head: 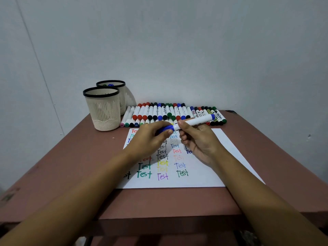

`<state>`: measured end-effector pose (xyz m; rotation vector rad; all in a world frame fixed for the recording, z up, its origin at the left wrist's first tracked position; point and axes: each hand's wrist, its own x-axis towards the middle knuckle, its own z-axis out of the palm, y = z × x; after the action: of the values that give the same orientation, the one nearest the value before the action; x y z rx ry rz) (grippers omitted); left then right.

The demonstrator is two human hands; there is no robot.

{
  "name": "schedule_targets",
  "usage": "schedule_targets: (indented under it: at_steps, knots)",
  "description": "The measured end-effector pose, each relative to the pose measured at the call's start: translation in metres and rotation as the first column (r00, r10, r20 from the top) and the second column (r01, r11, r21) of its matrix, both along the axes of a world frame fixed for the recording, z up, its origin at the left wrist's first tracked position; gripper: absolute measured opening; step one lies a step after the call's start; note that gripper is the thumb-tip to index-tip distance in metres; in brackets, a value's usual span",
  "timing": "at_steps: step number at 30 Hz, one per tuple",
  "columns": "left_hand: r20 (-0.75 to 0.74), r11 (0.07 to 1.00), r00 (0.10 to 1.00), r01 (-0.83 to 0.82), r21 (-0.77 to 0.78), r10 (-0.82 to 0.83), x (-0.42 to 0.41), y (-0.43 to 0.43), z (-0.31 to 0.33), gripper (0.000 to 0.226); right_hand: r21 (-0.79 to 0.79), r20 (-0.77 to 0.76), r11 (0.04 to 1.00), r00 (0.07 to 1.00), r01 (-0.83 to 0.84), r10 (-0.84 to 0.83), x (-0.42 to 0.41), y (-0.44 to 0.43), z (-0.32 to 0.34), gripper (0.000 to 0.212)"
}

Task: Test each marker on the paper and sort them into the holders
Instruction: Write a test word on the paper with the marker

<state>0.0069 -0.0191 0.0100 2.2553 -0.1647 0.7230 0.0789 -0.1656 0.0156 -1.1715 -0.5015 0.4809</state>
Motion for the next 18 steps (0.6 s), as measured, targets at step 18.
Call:
schedule_targets:
  at_steps: [18]
  knots:
    - [-0.118,0.722,0.978,0.044,-0.691,-0.172,0.003,0.008,0.013,0.005,0.085,-0.160,0.992,0.984,0.098,-0.084,0.005,0.002,0.002,0.019]
